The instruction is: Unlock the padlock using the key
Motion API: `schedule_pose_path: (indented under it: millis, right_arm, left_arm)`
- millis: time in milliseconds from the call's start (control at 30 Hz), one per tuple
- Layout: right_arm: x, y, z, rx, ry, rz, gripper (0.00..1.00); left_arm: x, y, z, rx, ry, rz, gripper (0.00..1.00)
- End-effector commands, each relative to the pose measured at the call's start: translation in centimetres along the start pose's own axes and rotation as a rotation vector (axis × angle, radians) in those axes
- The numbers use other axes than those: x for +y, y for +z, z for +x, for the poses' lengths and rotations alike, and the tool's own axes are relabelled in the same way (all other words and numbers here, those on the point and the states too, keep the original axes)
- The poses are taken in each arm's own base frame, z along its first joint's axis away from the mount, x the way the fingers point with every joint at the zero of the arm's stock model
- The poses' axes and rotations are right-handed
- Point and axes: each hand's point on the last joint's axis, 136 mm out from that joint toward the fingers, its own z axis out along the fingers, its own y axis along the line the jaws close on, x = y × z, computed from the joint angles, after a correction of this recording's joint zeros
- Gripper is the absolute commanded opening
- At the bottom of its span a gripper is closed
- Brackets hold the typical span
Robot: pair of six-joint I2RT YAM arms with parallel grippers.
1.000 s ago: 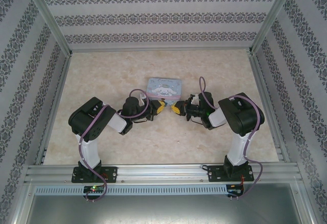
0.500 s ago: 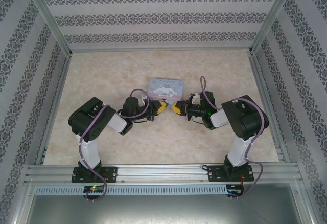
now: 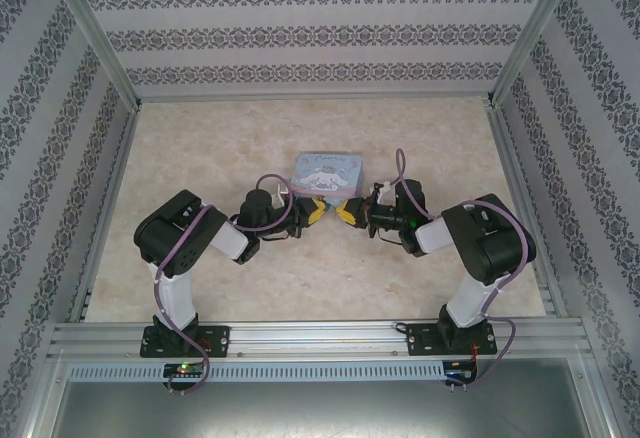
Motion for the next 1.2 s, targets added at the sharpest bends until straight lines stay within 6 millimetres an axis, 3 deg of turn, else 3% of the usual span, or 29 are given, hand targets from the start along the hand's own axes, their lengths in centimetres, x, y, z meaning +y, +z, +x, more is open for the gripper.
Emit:
schedule_pose_path:
  millis: [0, 167, 467, 867, 1167]
  right_arm:
    - [1.0, -0.2, 0.9, 0.019, -0.065, -0.026, 0.00]
    - [-0.2, -0.6, 0.4, 0.002, -0.043, -0.011, 0.00]
    - [-0.3, -0.9, 1.2, 0.017, -0.051, -0.002, 0.00]
    - [-1.1, 0.4, 2.5, 0.047, -0.051, 0.028, 0.00]
    - [-1.9, 0.7, 2.1, 0.035, -0.037, 0.044, 0.00]
  left_arm:
    - [0.0, 0.3, 1.1, 0.041, 0.027, -0.006, 0.00]
    - [-0.3, 0.4, 1.0, 0.037, 0.032, -0.002, 0.00]
    - [-0.8, 0.2, 1.2, 0.042, 0.051, -0.006, 0.00]
    - [-1.1, 0.2, 1.2, 0.040, 0.055, 0.004, 0.00]
    - [-1.2, 0.2, 1.3, 0.042, 0.054, 0.004, 0.00]
